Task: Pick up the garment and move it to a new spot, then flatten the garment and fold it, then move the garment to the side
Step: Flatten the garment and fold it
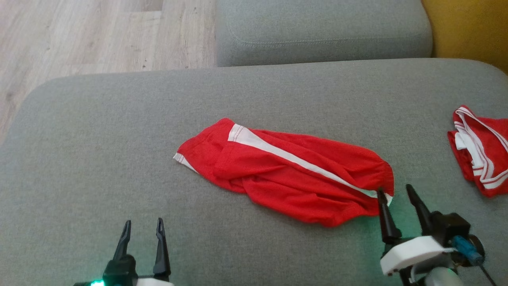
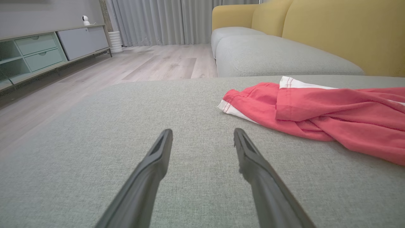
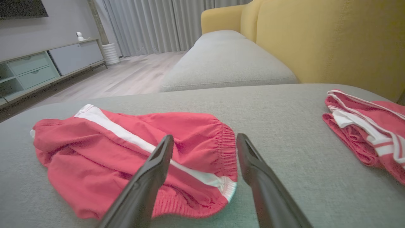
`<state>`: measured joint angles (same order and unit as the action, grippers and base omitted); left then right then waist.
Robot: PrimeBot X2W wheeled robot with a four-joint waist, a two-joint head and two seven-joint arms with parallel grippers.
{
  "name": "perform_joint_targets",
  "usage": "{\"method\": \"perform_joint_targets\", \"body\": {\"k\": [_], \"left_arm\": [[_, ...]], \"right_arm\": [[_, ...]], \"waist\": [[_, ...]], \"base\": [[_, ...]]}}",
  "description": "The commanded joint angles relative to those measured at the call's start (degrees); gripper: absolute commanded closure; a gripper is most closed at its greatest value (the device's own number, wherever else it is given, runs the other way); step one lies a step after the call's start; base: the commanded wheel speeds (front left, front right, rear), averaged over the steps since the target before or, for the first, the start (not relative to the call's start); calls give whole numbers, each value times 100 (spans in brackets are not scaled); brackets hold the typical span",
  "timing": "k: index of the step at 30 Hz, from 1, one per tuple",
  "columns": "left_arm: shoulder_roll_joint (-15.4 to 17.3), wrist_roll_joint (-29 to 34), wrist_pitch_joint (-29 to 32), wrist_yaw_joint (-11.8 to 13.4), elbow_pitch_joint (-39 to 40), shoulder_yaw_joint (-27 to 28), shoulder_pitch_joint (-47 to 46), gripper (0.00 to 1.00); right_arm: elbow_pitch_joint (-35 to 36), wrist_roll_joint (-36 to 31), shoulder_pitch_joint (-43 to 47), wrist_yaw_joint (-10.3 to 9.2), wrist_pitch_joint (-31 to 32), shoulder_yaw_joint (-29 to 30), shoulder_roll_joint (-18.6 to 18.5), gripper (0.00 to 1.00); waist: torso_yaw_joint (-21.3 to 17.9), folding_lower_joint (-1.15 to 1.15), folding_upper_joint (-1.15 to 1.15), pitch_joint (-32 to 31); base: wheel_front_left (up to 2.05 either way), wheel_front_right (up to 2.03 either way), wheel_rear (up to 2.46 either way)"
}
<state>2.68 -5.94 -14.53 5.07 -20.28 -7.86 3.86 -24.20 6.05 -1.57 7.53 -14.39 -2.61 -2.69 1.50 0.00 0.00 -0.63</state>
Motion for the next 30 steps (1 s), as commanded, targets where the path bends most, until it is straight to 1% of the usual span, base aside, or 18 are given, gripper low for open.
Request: {"method": "perform_joint_targets", "body": {"k": [1, 4, 11, 16, 23, 24, 25, 26, 27, 28, 30], "left_arm": [[20, 91, -47, 41, 189, 211, -144, 0], [20, 70, -47, 38, 177, 206, -148, 0], [20, -12, -47, 3, 142, 49, -220, 0], [20, -18, -47, -20, 139, -4, -336, 0], [20, -14, -47, -32, 144, -21, -419, 0], [20, -17, -47, -33, 145, -26, -430, 0], [20, -19, -47, -34, 148, -31, -439, 0], [20, -25, -47, -33, 152, -38, -448, 0], [20, -31, -47, -33, 155, -48, -459, 0], [20, -38, -47, -31, 159, -58, -470, 0], [20, -61, -47, -25, 166, -71, -497, 0]], "right_arm": [[118, 30, -145, -4, -61, -9, -20, 0], [-28, 46, -134, -4, -61, 206, -20, 0], [-705, 193, -355, -4, -61, 566, -20, 0], [-1076, 285, -682, -4, -61, 621, -20, 0], [-1302, 443, -864, -4, -61, 509, -19, 0], [-1332, 455, -886, -4, -61, 490, -19, 10], [-1360, 456, -906, -4, -61, 481, -19, 29], [-1385, 450, -925, -4, -61, 476, -19, 53], [-1400, 450, -943, -4, -61, 474, -19, 69], [-1412, 452, -954, -4, -61, 472, -19, 100], [-1468, 473, -961, -4, -61, 450, -19, 100]], "waist": [[2, 0, 0, 25], [13, 0, 0, 80], [119, 0, 0, 320], [223, 0, 0, 489], [297, 0, 0, 615], [302, 0, 0, 634], [304, 0, 0, 649], [304, 0, 0, 665], [304, 0, 0, 680], [301, 0, 0, 694], [283, 0, 0, 723]], "base": [[0, 0, 0], [0, 0, 0], [0, 0, 0], [0, 0, 0], [0, 0, 0], [0, 0, 0], [0, 0, 0], [0, 0, 0], [0, 0, 0], [0, 0, 0], [0, 0, 0]]}}
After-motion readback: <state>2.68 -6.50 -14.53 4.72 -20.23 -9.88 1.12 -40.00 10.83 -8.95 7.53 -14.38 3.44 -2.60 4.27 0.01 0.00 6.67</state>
